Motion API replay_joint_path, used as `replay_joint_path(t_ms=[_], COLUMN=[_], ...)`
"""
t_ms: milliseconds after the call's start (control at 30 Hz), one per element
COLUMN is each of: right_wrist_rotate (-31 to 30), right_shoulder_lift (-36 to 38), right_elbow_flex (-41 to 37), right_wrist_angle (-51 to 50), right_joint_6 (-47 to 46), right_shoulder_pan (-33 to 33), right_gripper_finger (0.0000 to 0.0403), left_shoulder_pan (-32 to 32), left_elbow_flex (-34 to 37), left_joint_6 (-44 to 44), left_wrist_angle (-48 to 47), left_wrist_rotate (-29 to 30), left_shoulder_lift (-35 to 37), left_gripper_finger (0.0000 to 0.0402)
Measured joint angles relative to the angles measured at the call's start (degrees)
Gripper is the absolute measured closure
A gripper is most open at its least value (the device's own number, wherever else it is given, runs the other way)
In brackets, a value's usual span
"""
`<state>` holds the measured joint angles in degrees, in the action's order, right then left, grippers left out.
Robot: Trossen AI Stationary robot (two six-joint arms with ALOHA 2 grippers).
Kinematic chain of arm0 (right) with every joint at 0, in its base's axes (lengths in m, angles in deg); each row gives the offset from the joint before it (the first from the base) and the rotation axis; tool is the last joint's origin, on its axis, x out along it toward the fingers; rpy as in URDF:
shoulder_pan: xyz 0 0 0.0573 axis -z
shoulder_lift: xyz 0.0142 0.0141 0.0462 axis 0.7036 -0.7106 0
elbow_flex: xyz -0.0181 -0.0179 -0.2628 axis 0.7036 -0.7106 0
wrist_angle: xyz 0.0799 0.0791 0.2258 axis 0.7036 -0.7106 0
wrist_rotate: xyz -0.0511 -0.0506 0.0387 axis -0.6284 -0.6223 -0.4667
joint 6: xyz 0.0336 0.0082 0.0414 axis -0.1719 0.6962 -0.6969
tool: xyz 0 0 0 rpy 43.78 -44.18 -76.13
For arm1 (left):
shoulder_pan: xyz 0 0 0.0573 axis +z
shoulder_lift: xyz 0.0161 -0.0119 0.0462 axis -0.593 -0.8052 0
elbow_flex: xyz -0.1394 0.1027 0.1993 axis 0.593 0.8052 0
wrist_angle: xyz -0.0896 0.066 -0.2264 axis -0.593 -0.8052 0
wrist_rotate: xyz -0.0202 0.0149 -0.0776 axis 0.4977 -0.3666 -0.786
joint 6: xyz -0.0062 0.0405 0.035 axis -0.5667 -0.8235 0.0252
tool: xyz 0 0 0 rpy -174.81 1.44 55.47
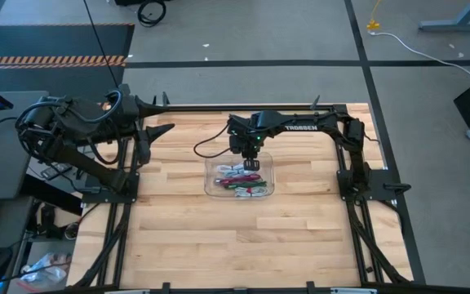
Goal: Pick and place USB-C Cables
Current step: Adjust the transparent bin
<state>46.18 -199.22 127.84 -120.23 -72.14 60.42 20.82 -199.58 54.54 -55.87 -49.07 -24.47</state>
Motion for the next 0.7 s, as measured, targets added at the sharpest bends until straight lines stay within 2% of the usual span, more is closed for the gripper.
replay_joint_path(t_ms=[700], right_wrist_rotate=[0.41], right_shoulder_lift=[0.00], right_elbow_flex=[0.00], right_wrist_angle=[-0.33], right_joint_6=[-0.62], right_shoulder_pan=[0.00], right_gripper_finger=[0.0382], left_shoulder_pan=[-0.07], left_elbow_flex=[0.00], left_joint_6=[0.19], left_wrist_angle=[-0.93], left_wrist_rotate=[-0.13], left_shoulder_lift=[0.00], left_gripper_finger=[0.0189])
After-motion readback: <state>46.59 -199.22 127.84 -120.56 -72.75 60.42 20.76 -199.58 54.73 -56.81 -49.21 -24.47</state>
